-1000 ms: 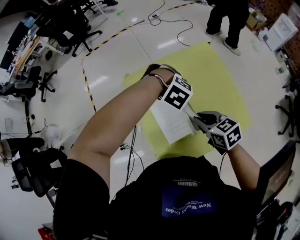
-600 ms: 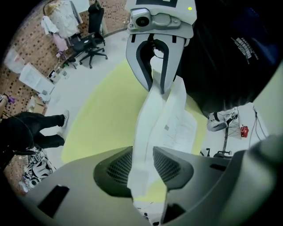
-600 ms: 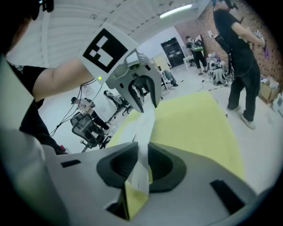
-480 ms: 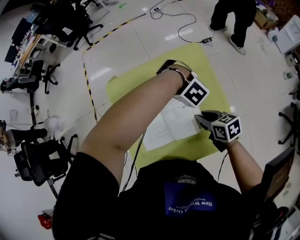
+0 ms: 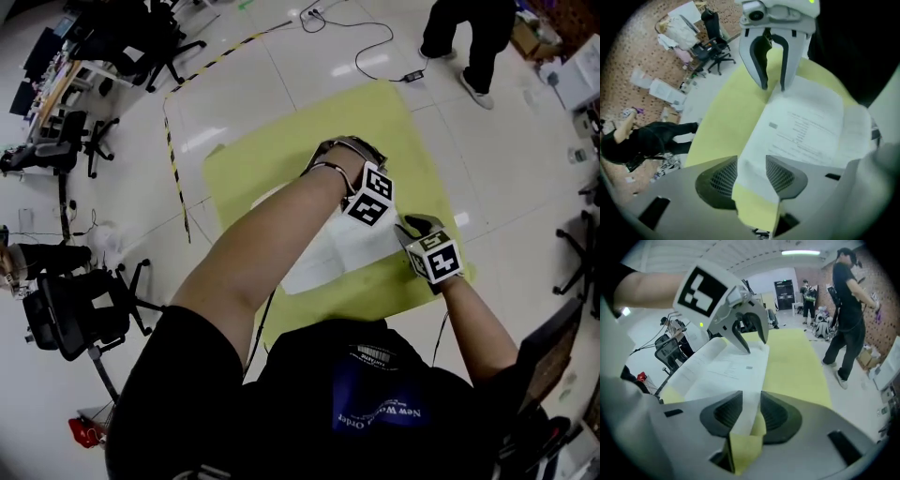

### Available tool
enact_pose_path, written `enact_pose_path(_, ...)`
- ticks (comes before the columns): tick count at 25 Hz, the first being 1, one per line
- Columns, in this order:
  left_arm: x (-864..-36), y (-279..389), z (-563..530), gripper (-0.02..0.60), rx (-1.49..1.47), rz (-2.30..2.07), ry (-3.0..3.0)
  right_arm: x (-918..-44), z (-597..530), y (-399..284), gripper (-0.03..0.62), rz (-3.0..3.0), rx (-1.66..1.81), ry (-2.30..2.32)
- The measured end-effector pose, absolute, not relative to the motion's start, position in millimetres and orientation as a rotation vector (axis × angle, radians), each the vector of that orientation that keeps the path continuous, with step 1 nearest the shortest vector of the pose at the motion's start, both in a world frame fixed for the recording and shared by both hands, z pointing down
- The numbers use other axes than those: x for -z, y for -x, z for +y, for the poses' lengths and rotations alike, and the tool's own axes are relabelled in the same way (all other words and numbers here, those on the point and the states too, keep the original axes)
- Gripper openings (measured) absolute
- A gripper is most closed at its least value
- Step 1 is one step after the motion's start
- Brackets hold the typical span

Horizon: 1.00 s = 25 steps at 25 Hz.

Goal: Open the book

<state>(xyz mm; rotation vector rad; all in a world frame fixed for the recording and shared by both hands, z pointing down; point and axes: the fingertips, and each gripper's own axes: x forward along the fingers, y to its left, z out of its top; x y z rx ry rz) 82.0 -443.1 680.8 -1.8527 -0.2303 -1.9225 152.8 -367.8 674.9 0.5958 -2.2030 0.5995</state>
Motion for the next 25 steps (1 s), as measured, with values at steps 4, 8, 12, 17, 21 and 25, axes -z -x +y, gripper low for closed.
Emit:
enact_pose_path(4, -655.9, -49.3, -454.8, 0.178, 1.833, 0.207, 1.939, -656.2, -367.8, -156.1, 0.106, -2.260, -0.557, -0.584)
enact_pose_path(8, -630.8, -16.0, -429.2, 0.178, 1.818, 0.475, 2.074, -648.1, -343.7, -134.8, 0.106, -2.275, -0.493, -0.495)
enact_pose_path(12, -611.3, 3.3, -394.9, 0.173, 1.775, 0.541, 2.014, -637.2, -316.1, -106.4, 0.101, -2.299, -0.432, -0.411)
enact_pose_path(17, -614.6, 36.4, -333.1, 0.094, 1.806, 0.482, 1.975, -629.7, -264.4, -49.5, 0.070, -2.308, -0.322, -0.295)
enact_pose_path(21, -640.5, 71.1, -275.9, 0.095, 1.953, 0.447, 2.072, -643.2, -216.7, 7.2, 0.029, -2.288, -0.246, -0.140)
enact_pose_path(25, -642.7, 84.6, -247.3, 0.095, 1.953, 0.631, 2.243, -665.4, -199.5, 30.8, 0.066, -2.250, -0.305, -0.053)
